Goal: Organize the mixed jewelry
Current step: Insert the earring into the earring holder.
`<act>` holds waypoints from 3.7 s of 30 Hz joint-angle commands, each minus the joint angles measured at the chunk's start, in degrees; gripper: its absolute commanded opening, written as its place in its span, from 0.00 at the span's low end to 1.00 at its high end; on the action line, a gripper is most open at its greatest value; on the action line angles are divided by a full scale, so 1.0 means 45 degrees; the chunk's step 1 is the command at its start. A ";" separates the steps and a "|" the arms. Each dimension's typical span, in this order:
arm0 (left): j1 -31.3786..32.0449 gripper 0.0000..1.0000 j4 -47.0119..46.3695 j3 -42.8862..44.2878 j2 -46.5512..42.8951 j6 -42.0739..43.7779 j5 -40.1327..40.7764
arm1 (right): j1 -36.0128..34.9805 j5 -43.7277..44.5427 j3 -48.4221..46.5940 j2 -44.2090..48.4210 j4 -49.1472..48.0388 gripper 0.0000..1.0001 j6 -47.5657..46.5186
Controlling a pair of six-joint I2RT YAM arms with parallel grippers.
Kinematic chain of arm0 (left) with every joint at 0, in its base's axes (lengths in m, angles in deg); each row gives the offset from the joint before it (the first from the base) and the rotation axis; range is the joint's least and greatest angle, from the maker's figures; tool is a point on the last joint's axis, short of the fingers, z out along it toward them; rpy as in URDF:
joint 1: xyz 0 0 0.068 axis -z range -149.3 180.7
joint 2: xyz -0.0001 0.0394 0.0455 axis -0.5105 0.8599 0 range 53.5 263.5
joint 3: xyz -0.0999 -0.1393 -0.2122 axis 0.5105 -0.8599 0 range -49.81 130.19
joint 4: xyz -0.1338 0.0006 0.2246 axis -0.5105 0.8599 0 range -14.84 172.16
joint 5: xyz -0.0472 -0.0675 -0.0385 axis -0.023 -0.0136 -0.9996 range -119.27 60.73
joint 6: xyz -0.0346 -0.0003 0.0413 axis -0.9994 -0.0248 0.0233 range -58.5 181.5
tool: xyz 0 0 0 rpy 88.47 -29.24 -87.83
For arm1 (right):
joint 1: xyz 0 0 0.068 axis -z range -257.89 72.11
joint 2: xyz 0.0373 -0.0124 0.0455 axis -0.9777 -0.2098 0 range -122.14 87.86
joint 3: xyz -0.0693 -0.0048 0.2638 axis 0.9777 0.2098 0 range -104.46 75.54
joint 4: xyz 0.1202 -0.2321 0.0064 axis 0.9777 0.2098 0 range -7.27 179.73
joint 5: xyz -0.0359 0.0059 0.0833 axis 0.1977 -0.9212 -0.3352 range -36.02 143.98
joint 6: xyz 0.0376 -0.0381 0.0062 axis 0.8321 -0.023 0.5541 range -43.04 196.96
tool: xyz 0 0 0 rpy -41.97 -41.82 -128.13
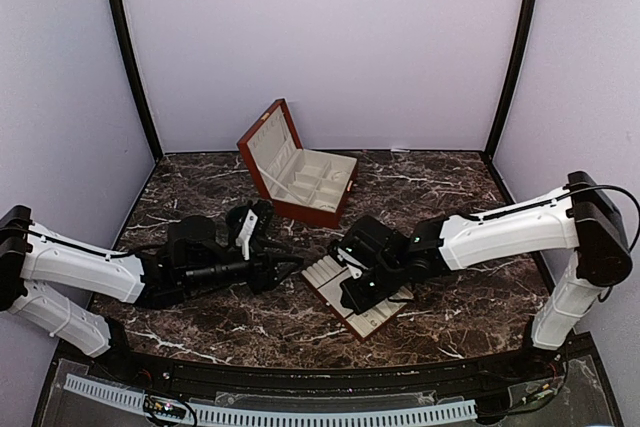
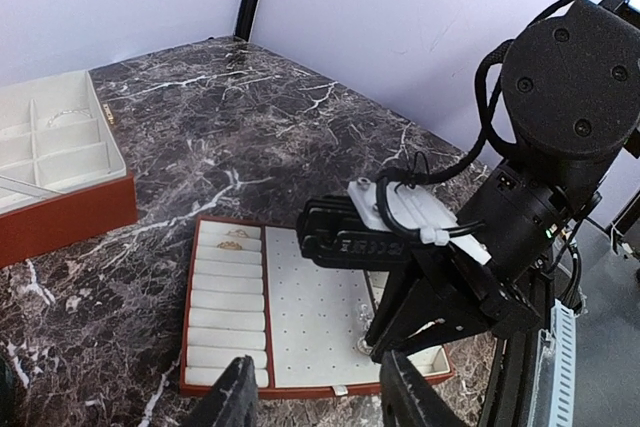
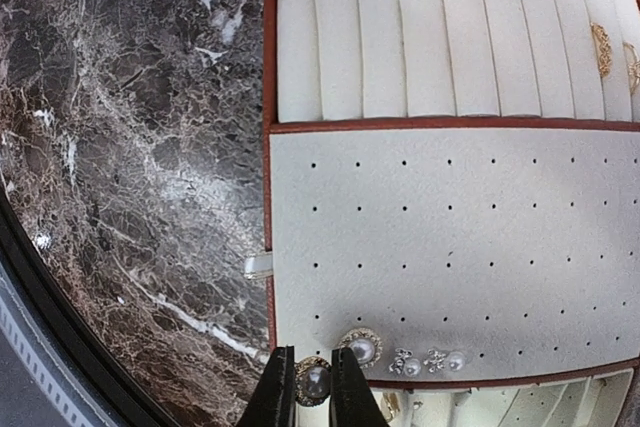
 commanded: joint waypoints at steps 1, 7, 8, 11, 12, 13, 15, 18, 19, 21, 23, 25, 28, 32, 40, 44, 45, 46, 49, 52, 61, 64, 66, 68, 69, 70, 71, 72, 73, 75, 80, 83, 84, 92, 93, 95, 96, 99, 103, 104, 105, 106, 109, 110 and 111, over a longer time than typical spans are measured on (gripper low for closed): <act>-0.0146 0.43 -0.0167 -0.0247 -0.0312 -0.0205 -0.0348 | -0.0154 0.0410 -0.0558 -0.0218 0.0159 0.00 -0.0132; -0.0243 0.43 -0.0247 -0.0285 -0.0258 -0.0226 -0.0406 | -0.0211 0.0523 -0.0684 -0.0403 0.0154 0.00 -0.0214; -0.0243 0.43 -0.0248 -0.0286 -0.0265 -0.0226 -0.0412 | -0.0207 0.0539 -0.0732 -0.0457 0.0154 0.00 -0.0235; -0.0285 0.43 -0.0266 -0.0299 -0.0266 -0.0263 -0.0459 | -0.0254 0.0584 -0.0845 -0.0631 0.0164 0.00 -0.0297; -0.0292 0.43 -0.0277 -0.0302 -0.0288 -0.0274 -0.0465 | -0.0268 0.0610 -0.0877 -0.0664 0.0172 0.00 -0.0314; -0.0293 0.43 -0.0286 -0.0308 -0.0286 -0.0283 -0.0459 | -0.0287 0.0635 -0.0913 -0.0717 0.0183 0.00 -0.0329; -0.0308 0.43 -0.0304 -0.0341 -0.0294 -0.0313 -0.0470 | -0.0315 0.0742 -0.0978 -0.0797 0.0246 0.00 -0.0376; -0.0298 0.43 -0.0326 -0.0384 -0.0341 -0.0360 -0.0481 | -0.0354 0.0919 -0.1004 -0.0881 0.0329 0.00 -0.0404; -0.0311 0.43 -0.0343 -0.0384 -0.0361 -0.0367 -0.0475 | -0.0357 0.0979 -0.1014 -0.0905 0.0359 0.00 -0.0389; -0.0332 0.43 -0.0345 -0.0399 -0.0380 -0.0362 -0.0477 | -0.0372 0.1051 -0.1059 -0.0929 0.0417 0.00 -0.0436; -0.0335 0.43 -0.0346 -0.0395 -0.0370 -0.0362 -0.0479 | -0.0401 0.1137 -0.1115 -0.1014 0.0463 0.00 -0.0475; -0.0351 0.43 -0.0364 -0.0401 -0.0385 -0.0381 -0.0487 | -0.0448 0.1216 -0.1183 -0.1098 0.0541 0.00 -0.0520; -0.0349 0.43 -0.0365 -0.0397 -0.0433 -0.0382 -0.0502 | -0.0507 0.1418 -0.1257 -0.1201 0.0676 0.00 -0.0537; -0.0371 0.43 -0.0384 -0.0446 -0.0490 -0.0411 -0.0495 | -0.0547 0.1560 -0.1287 -0.1256 0.0716 0.00 -0.0557; -0.0380 0.43 -0.0419 -0.0473 -0.0498 -0.0431 -0.0504 | -0.0662 0.1898 -0.1490 -0.1358 0.1133 0.00 -0.0652; -0.0373 0.43 -0.0496 -0.0473 -0.0498 -0.0421 -0.0522 | -0.0670 0.2023 -0.1539 -0.1396 0.1161 0.00 -0.0650; -0.0384 0.43 -0.0501 -0.0488 -0.0500 -0.0436 -0.0532 | -0.0679 0.2015 -0.1564 -0.1423 0.1171 0.00 -0.0663; -0.0390 0.43 -0.0502 -0.0490 -0.0500 -0.0440 -0.0545 | -0.0698 0.2009 -0.1598 -0.1442 0.1189 0.00 -0.0673; -0.0389 0.43 -0.0482 -0.0510 -0.0521 -0.0441 -0.0516 | -0.0760 0.2135 -0.1639 -0.1515 0.1235 0.00 -0.0693; -0.0405 0.43 -0.0482 -0.0523 -0.0549 -0.0441 -0.0524 | -0.0785 0.2186 -0.1620 -0.1605 0.1304 0.00 -0.0715; -0.0410 0.43 -0.0501 -0.0528 -0.0615 -0.0460 -0.0509 | -0.0956 0.2794 -0.1765 -0.1747 0.1580 0.00 -0.0680; -0.0405 0.43 -0.0526 -0.0515 -0.0615 -0.0460 -0.0525 | -0.0991 0.2953 -0.1785 -0.1729 0.1597 0.00 -0.0670; -0.0404 0.43 -0.0541 -0.0524 -0.0617 -0.0460 -0.0546 | -0.1019 0.3098 -0.1804 -0.1743 0.1610 0.00 -0.0662; -0.0408 0.43 -0.0540 -0.0530 -0.0610 -0.0460 -0.0542 | -0.1038 0.3183 -0.1805 -0.1785 0.1650 0.00 -0.0657; -0.0400 0.43 -0.0541 -0.0534 -0.0617 -0.0475 -0.0561 | -0.1040 0.3227 -0.1805 -0.1789 0.1659 0.00 -0.0659; -0.0406 0.43 -0.0541 -0.0544 -0.0617 -0.0489 -0.0551 | -0.1055 0.3257 -0.1798 -0.1790 0.1646 0.00 -0.0633; -0.0410 0.43 -0.0541 -0.0540 -0.0617 -0.0481 -0.0555 | -0.1057 0.3297 -0.1797 -0.1785 0.1659 0.00 -0.0635; -0.0410 0.43 -0.0541 -0.0550 -0.0610 -0.0480 -0.0558 | -0.1060 0.3329 -0.1787 -0.1780 0.1650 0.00 -0.0627; -0.0408 0.43 -0.0541 -0.0546 -0.0614 -0.0480 -0.0561 | -0.1060 0.3365 -0.1786 -0.1806 0.1622 0.00 -0.0609; -0.0420 0.43 -0.0541 -0.0550 -0.0617 -0.0480 -0.0583 | -0.1060 0.3377 -0.1771 -0.1810 0.1574 0.00 -0.0614; -0.0426 0.43 -0.0522 -0.0521 -0.0602 -0.0465 -0.0606 | -0.1092 0.3418 -0.1685 -0.1804 0.1367 0.00 -0.0540; -0.0417 0.43 -0.0521 -0.0534 -0.0634 -0.0463 -0.0577 | -0.1161 0.3534 -0.1539 -0.1819 0.1254 0.00 -0.0509; -0.0416 0.43 -0.0521 -0.0534 -0.0637 -0.0463 -0.0570 | -0.1200 0.3596 -0.1489 -0.1821 0.1248 0.00 -0.0492; -0.0425 0.43 -0.0521 -0.0532 -0.0597 -0.0461 -0.0606 | -0.1471 0.4076 -0.1303 -0.1909 0.1119 0.00 -0.0389; -0.0424 0.43 -0.0521 -0.0534 -0.0593 -0.0460 -0.0603 | -0.1522 0.4149 -0.1298 -0.1922 0.1105 0.00 -0.0362; -0.0420 0.43 -0.0539 -0.0550 -0.0598 -0.0461 -0.0589 | -0.1646 0.4411 -0.1269 -0.1910 0.1131 0.00 -0.0266; -0.0426 0.43 -0.0555 -0.0568 -0.0598 -0.0477 -0.0584 | -0.1705 0.4545 -0.1245 -0.1900 0.1121 0.00 -0.0179; -0.0420 0.43 -0.0619 -0.0622 -0.0583 -0.0499 -0.0567 | -0.1871 0.4884 -0.1068 -0.1903 0.0952 0.00 0.0097; -0.0418 0.43 -0.0638 -0.0666 -0.0613 -0.0514 -0.0565 | -0.2187 0.5270 -0.0991 -0.2036 0.0884 0.00 0.0277; -0.0418 0.43 -0.0656 -0.0696 -0.0607 -0.0528 -0.0566 | -0.2269 0.5258 -0.0991 -0.2068 0.0865 0.00 0.0290; -0.0411 0.43 -0.0675 -0.0706 -0.0616 -0.0537 -0.0554 | -0.2320 0.5225 -0.0995 -0.2108 0.0860 0.00 0.0311; -0.0427 0.43 -0.0702 -0.0734 -0.0632 -0.0553 -0.0565 | -0.2360 0.5157 -0.0969 -0.2162 0.0870 0.00 0.0316; -0.0423 0.43 -0.0755 -0.0799 -0.0665 -0.0594 -0.0564 | -0.2391 0.5008 -0.0984 -0.2091 0.1030 0.01 0.0382; -0.0414 0.43 -0.0765 -0.0797 -0.0675 -0.0599 -0.0583 | -0.2389 0.4996 -0.0951 -0.2001 0.1108 0.03 0.0386; -0.0423 0.43 -0.0774 -0.0804 -0.0678 -0.0607 -0.0569 | -0.2388 0.5026 -0.0949 -0.1868 0.1189 0.05 0.0355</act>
